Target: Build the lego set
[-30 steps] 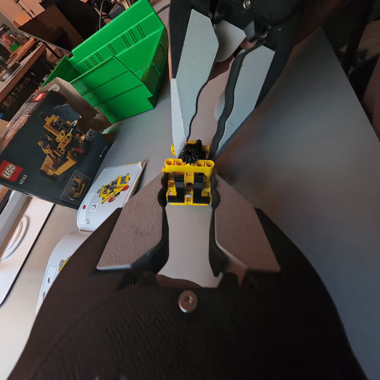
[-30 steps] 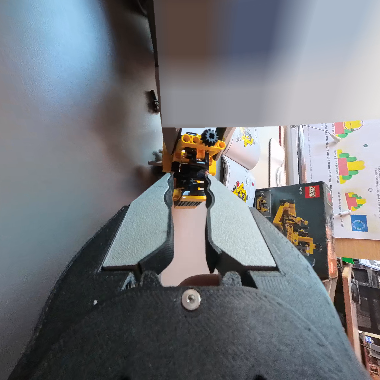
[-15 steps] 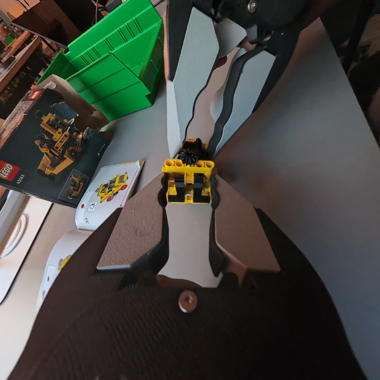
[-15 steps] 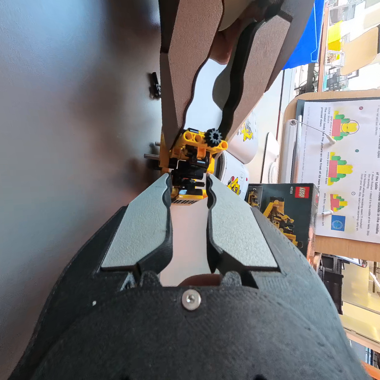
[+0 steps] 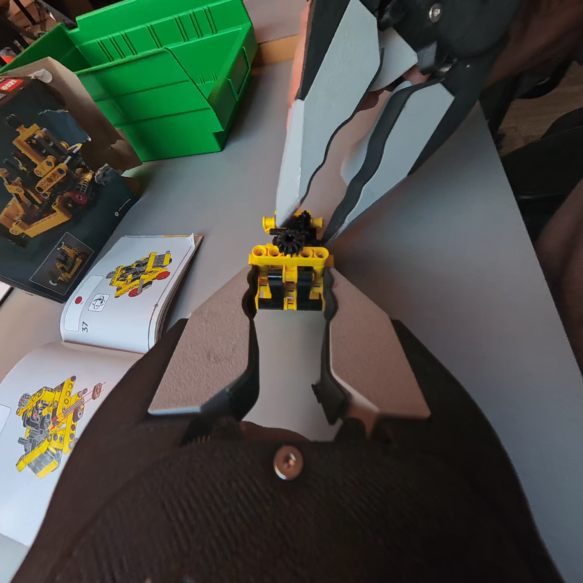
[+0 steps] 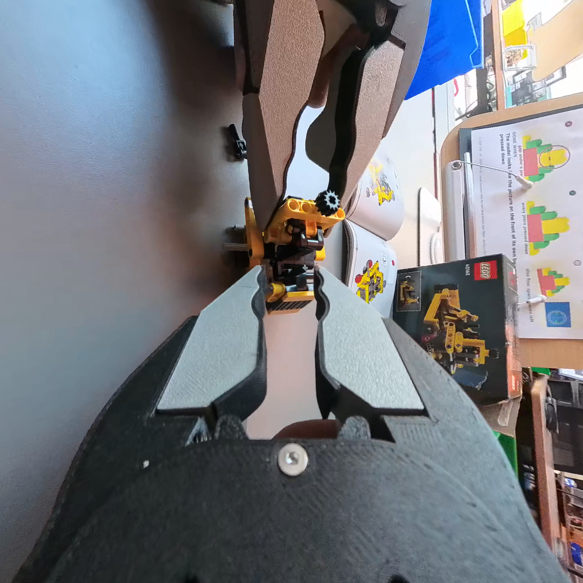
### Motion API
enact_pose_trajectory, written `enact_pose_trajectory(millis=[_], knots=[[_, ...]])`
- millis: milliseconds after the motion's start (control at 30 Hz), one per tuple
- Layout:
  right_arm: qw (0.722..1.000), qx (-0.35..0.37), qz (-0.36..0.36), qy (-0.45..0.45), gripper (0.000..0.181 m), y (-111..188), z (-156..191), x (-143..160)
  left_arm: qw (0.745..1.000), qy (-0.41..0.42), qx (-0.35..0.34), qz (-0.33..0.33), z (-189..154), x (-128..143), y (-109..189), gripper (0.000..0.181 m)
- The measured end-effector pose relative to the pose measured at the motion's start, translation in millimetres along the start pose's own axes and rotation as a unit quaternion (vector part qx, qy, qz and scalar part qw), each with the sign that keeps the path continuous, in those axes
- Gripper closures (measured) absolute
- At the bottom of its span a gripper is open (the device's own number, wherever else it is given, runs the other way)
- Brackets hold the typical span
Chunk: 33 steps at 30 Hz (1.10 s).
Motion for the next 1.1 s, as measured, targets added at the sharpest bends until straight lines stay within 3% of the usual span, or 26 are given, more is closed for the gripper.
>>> enact_pose_trajectory(millis=[533, 1100], knots=[[0.995, -0.044, -0.038, -0.080, 0.155, -2.1, -4.1, 1.6, 1.000, -0.030, -0.007, 0.001, -4.3, -1.0, 1.8, 0.142], [0.996, -0.056, -0.029, -0.068, 0.155, -3.6, -6.8, -0.5, 0.999, -0.041, -0.014, 0.004, -4.2, -1.4, 2.2, 0.142]])
Point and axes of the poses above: each gripper's, where its closed fingertips meet, y back along the fingers, x out of its underside, z = x × y across the jaws, the point moved 7 cm from there along y, back along the fingers, and after that the axes turned 3 degrees about -x, right-handed, at the moved point
